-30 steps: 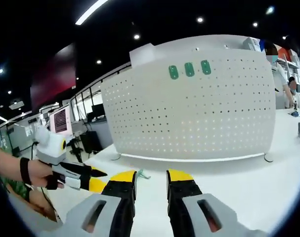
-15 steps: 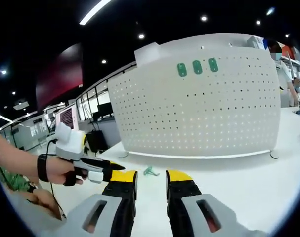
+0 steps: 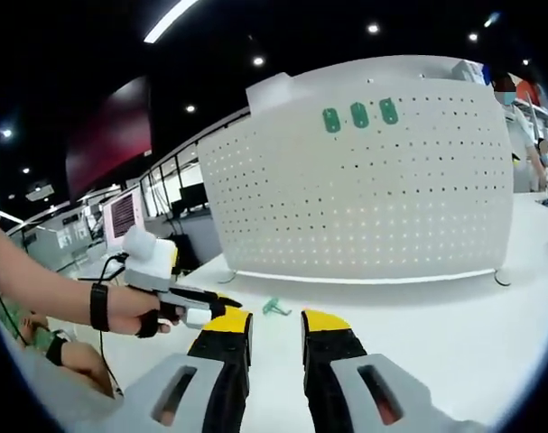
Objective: Insert the hook assembly into the mounting plate slot until the hook locks in place.
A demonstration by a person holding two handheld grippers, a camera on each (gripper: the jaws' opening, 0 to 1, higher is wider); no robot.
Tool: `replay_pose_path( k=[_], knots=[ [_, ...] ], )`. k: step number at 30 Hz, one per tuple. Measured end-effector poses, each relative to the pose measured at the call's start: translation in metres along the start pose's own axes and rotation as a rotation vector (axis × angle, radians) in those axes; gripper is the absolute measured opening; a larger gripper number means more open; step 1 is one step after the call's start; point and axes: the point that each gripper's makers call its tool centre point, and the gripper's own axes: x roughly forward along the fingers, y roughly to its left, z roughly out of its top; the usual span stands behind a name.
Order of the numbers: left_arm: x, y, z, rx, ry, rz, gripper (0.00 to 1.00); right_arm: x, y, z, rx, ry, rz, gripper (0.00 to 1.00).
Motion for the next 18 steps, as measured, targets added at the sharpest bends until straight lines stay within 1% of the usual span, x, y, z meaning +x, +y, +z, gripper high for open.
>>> replay_pose_path(
  k=[2, 4, 6, 9, 12, 14, 18],
  knots=[
    [0.001, 0.003, 0.001, -0.012, 0.0, 0.014, 0.33, 0.0, -0.001, -0.001, -0.002, 0.008, -0.001, 0.21],
    [0.001, 0.006, 0.002, -0.014, -0.004, 0.032, 0.31, 0.0, -0.003, -0.003, 0.019, 0.013, -0.009, 0.2],
    [0.003, 0.01, 0.001, 0.02, -0.002, 0.052, 0.3, 0.0, -0.002, -0.003, 0.016, 0.007, -0.003, 0.2],
    [0.007, 0.015, -0.002, 0.017, 0.015, 0.057, 0.25, 0.001, 0.0, -0.009, 0.008, 0.032, 0.0, 0.2],
    [0.011, 0.019, -0.003, 0.01, 0.017, 0.064, 0.22, 0.001, 0.001, -0.011, 0.016, 0.038, 0.006, 0.19],
    [0.014, 0.02, -0.004, 0.0, 0.023, 0.066, 0.21, 0.002, 0.001, -0.012, 0.021, 0.042, 0.003, 0.19],
    [0.019, 0.023, -0.002, 0.011, 0.022, 0.072, 0.2, 0.001, 0.002, -0.015, 0.031, 0.045, 0.003, 0.19]
  ],
)
